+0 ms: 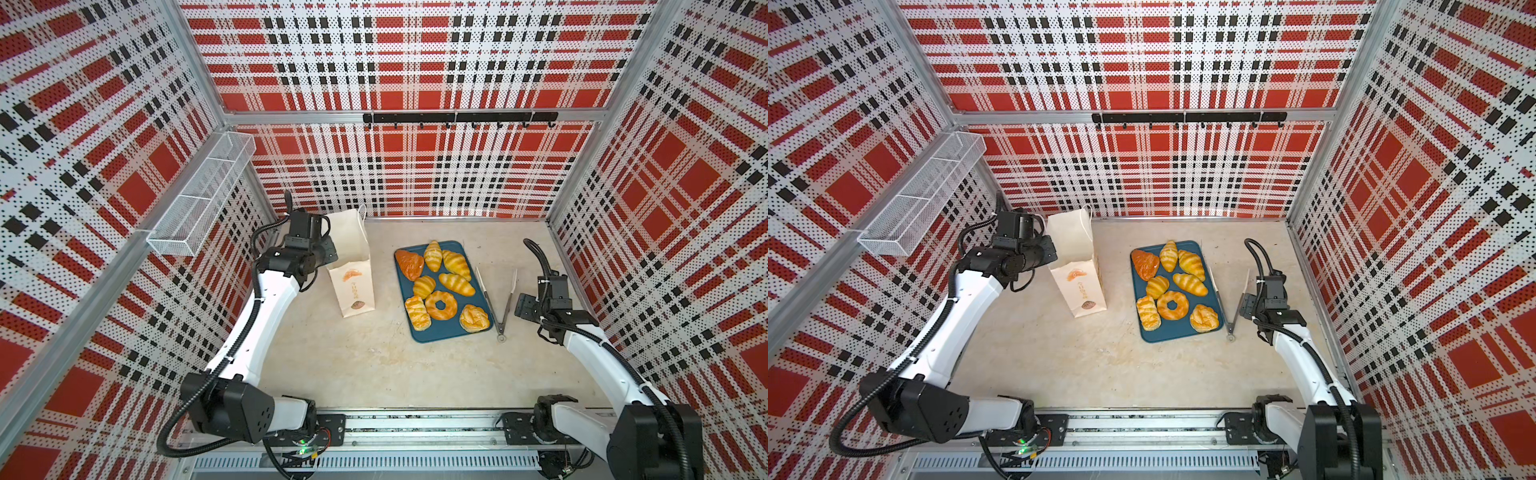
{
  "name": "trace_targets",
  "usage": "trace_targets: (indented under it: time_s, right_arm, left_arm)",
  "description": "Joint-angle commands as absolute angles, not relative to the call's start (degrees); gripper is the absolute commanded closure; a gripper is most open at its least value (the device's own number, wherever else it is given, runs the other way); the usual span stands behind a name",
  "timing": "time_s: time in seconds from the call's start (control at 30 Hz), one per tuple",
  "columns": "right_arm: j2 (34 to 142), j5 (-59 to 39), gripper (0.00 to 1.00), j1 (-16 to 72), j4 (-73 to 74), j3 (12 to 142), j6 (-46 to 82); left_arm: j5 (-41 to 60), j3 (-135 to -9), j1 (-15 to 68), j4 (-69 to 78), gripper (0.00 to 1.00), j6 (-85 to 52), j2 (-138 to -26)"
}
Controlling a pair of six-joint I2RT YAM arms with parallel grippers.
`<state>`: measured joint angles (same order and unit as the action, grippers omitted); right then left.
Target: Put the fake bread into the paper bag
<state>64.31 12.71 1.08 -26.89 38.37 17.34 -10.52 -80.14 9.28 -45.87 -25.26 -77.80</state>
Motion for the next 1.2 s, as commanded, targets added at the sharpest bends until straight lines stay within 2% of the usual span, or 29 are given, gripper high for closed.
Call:
trace_targets:
  time_s: [0.0, 0.23, 0.37, 0.57, 0.73, 0.93, 1.17]
  right_arm:
    - [66.29, 10.83, 0.22, 0.88, -23.83, 37.93, 19.42]
    - [70.94, 7.78, 0.32, 1.11, -21.63, 38.22, 21.6]
    - [73.17, 7.02, 0.34, 1.74, -21.02, 38.61, 22.48]
    - [76.54, 6.76, 0.35, 3.14, -20.86, 40.11, 23.29]
    - [79.3, 6.93, 0.4, 3.71, -21.53, 41.57, 23.68]
    - [80.43, 6.14, 0.41, 4.35, -20.95, 42.1, 24.39]
    - [81.06, 5.55, 0.41, 4.66, -20.3, 42.6, 24.84]
  left_arm:
    - [-9.46, -78.71, 8.79, -44.98, 1.0, -26.64, -75.94]
    - [-9.09, -77.34, 8.14, -44.74, 1.0, -26.74, -74.75]
    - [-8.8, -77.34, 7.85, -44.56, 0.99, -26.24, -74.29]
    - [-9.15, -76.74, 7.46, -44.42, 0.81, -26.04, -73.28]
    - [-9.02, -75.96, 7.45, -44.21, 0.63, -25.41, -72.1]
    - [-9.61, -74.59, 8.27, -43.17, 0.4, -24.38, -69.36]
    - [-14.87, -71.96, 11.75, -40.92, 0.25, -24.09, -64.57]
